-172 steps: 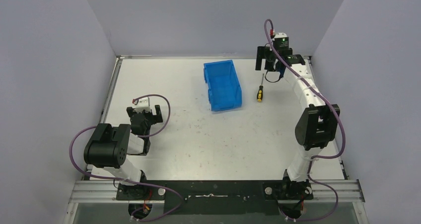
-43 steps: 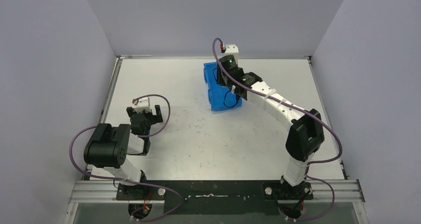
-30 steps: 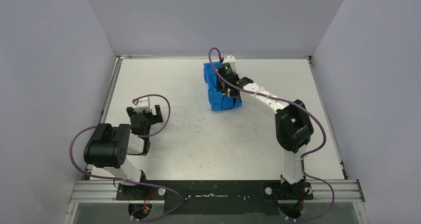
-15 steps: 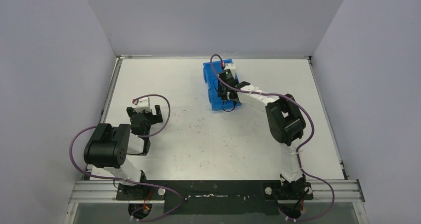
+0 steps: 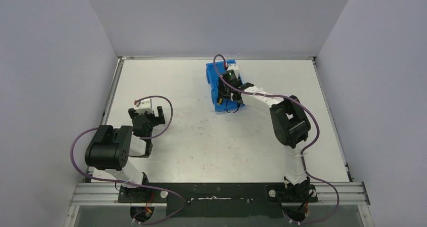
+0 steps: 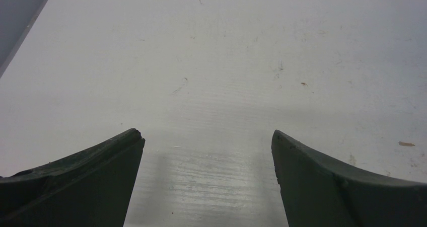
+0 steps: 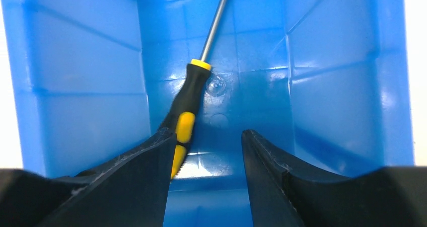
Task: Put the screwdriver in the bin
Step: Place the screwdriver in the bin, then reset both arms
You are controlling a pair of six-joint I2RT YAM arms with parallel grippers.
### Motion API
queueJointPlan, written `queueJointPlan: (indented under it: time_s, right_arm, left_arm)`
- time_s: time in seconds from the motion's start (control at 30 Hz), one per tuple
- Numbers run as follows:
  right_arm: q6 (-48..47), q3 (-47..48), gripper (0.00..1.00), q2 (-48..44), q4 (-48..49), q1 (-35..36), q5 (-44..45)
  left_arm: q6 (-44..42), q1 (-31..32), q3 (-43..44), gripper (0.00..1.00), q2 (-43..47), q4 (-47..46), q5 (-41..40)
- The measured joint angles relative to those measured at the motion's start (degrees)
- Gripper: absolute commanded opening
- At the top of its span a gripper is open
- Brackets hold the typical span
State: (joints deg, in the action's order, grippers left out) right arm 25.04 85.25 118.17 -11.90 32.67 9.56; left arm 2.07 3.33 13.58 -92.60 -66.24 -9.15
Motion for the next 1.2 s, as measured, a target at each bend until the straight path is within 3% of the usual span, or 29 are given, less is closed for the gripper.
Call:
queueJointPlan:
  time_s: [0.23,0.47,0.53,0.73,1.2]
  right_arm:
    - [-0.17,0.22,0.52,-3.85,-1.53,0.04,0.11]
    - [-1.77,5.92,0.61,-7.45,-5.42,0.52,0.70]
    - [-2.38,8.17,0.67,-8.41,-6.69,0.85,0.79]
    - [-4.83,15.82,1.00,-9.49,-10.40,1.29,1.64]
    - [-10.78,31.30,1.00,-9.75,-19.06,1.51,3.98]
  left_arm:
    - [0.00,0.00,0.00,0.97,0.00,0.00,0.00]
    - [0.00,0.00,0.00,0.97,0.00,0.00,0.00]
    - [0.00,0.00,0.00,0.97,0.00,0.00,0.00]
    - [0.00,0.00,0.00,0.97,0.00,0.00,0.00]
    - [0.00,0.00,0.00,0.97,0.00,0.00,0.00]
